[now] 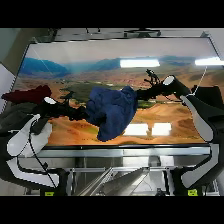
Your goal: Fold the shirts.
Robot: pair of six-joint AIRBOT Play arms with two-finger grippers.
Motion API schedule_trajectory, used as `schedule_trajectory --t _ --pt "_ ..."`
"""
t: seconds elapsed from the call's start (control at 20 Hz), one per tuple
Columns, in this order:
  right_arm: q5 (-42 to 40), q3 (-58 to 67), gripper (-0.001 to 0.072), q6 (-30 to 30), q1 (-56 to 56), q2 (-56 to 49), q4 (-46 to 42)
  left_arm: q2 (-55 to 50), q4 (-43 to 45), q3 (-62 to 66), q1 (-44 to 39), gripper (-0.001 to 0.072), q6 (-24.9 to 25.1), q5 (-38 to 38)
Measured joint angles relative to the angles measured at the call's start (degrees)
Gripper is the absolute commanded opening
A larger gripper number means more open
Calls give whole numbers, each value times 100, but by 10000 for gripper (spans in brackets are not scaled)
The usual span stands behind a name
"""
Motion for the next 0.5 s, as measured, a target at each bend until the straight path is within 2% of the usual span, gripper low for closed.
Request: schedule_trajectory --t 0.25,0.5 --pt "74 20 20 -24 -136 173 72 216 -271 428 68 15 68 -396" --pt "306 278 20 -131 -466 1132 85 1165 -431 1231 509 15 -28 -892"
